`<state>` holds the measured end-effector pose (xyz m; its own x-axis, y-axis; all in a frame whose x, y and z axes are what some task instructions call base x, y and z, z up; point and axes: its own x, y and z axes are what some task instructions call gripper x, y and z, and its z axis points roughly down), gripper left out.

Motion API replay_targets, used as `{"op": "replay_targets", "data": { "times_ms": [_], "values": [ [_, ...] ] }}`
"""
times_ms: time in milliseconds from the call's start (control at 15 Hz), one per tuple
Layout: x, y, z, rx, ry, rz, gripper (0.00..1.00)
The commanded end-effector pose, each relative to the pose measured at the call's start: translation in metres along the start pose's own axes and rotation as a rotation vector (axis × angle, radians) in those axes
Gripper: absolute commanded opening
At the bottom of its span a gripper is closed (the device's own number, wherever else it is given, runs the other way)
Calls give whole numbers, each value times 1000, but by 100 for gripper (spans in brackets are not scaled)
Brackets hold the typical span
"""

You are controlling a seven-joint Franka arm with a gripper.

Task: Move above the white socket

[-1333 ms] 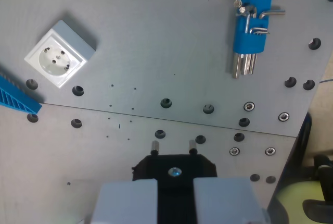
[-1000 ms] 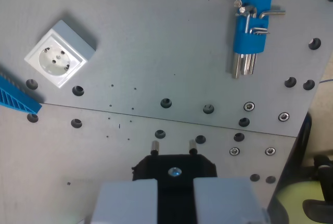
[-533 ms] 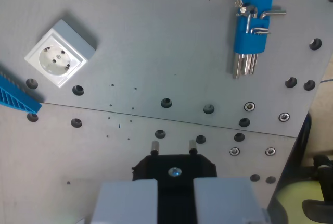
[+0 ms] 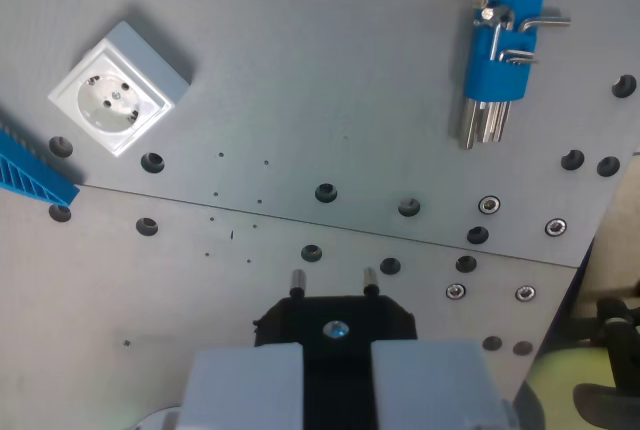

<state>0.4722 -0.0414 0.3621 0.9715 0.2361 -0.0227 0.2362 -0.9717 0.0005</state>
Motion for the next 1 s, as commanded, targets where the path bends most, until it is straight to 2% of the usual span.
{"op": "replay_targets", "data": {
  "times_ms": [67, 467, 1000],
  "values": [
    [-3, -5, 16, -17, 88, -110, 0],
    [-7, -22, 45, -16, 98, -209, 0],
    [-16, -49, 86, -17, 104, -353, 0]
  ]
}}
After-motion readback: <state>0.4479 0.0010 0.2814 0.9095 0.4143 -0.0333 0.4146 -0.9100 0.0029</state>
